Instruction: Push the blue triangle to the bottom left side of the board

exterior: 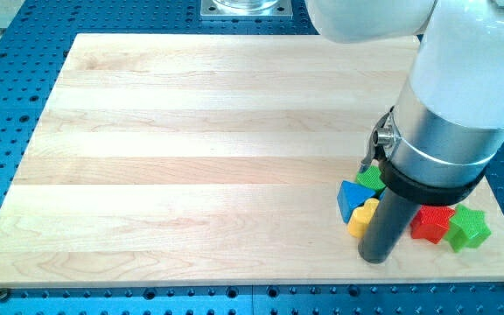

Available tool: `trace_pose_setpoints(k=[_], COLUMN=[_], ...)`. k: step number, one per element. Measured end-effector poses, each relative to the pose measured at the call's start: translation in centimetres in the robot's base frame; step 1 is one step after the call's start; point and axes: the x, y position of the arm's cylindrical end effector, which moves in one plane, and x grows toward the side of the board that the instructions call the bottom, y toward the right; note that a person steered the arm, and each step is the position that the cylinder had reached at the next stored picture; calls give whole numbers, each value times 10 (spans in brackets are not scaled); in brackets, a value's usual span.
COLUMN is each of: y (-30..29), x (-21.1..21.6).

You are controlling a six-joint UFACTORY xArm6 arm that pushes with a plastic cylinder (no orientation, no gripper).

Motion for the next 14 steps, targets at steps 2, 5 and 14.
trace_pose_setpoints(k=[2, 5, 14], y=[27, 37, -139], x=[6, -6, -64])
